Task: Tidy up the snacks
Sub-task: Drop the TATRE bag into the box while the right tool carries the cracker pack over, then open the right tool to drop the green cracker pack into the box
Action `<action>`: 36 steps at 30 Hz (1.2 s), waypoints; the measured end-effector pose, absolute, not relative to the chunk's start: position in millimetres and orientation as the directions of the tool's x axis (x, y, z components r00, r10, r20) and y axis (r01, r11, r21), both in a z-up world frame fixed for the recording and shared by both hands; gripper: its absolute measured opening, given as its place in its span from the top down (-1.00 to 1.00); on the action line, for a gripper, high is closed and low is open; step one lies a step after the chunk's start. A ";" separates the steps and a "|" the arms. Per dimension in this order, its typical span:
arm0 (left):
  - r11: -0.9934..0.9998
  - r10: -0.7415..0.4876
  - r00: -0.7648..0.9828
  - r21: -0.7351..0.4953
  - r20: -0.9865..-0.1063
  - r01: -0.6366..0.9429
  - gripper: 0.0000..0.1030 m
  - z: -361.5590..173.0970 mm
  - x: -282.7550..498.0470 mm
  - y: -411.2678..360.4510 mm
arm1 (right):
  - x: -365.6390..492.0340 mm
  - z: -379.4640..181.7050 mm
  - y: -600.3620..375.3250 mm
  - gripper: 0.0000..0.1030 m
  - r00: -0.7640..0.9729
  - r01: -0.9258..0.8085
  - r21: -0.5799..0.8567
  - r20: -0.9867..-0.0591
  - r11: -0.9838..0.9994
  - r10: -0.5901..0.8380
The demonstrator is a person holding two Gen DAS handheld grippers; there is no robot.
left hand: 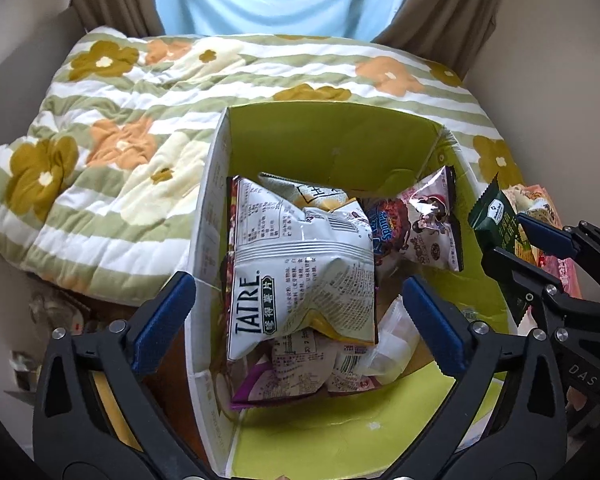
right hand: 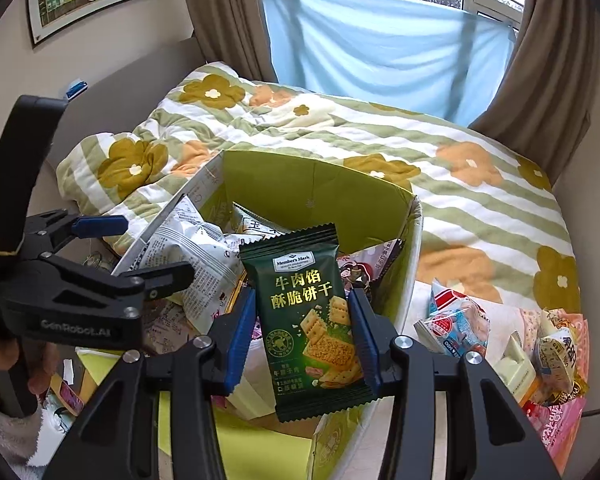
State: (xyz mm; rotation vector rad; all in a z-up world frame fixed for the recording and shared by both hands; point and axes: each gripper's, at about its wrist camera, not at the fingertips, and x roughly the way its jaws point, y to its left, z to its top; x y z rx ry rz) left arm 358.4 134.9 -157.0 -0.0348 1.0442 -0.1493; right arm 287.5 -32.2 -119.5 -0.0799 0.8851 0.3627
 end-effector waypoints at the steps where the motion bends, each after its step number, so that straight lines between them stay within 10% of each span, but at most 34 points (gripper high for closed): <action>1: 0.990 -0.138 0.494 -0.103 -0.858 0.098 -0.99 -156.9 355.6 135.0 | 288.9 -120.1 -33.1 0.17 0.570 -0.343 0.083 -0.773 0.936 0.277; 17: 0.996 -0.082 0.526 -0.052 -0.846 0.072 -0.99 -147.1 325.3 128.3 | 305.6 -136.6 -37.0 0.13 0.509 -0.337 0.186 -0.789 0.923 0.345; 22: 0.997 -0.072 0.531 -0.045 -0.845 0.063 -0.99 -148.7 311.9 131.8 | 299.0 -135.1 -45.7 -0.72 0.527 -0.328 0.228 -0.761 0.917 0.378; 36: 0.994 -0.104 0.574 -0.078 -0.812 0.071 -0.99 -132.8 281.2 136.3 | 266.8 -117.1 -52.8 -0.73 0.584 -0.301 0.222 -0.726 0.927 0.363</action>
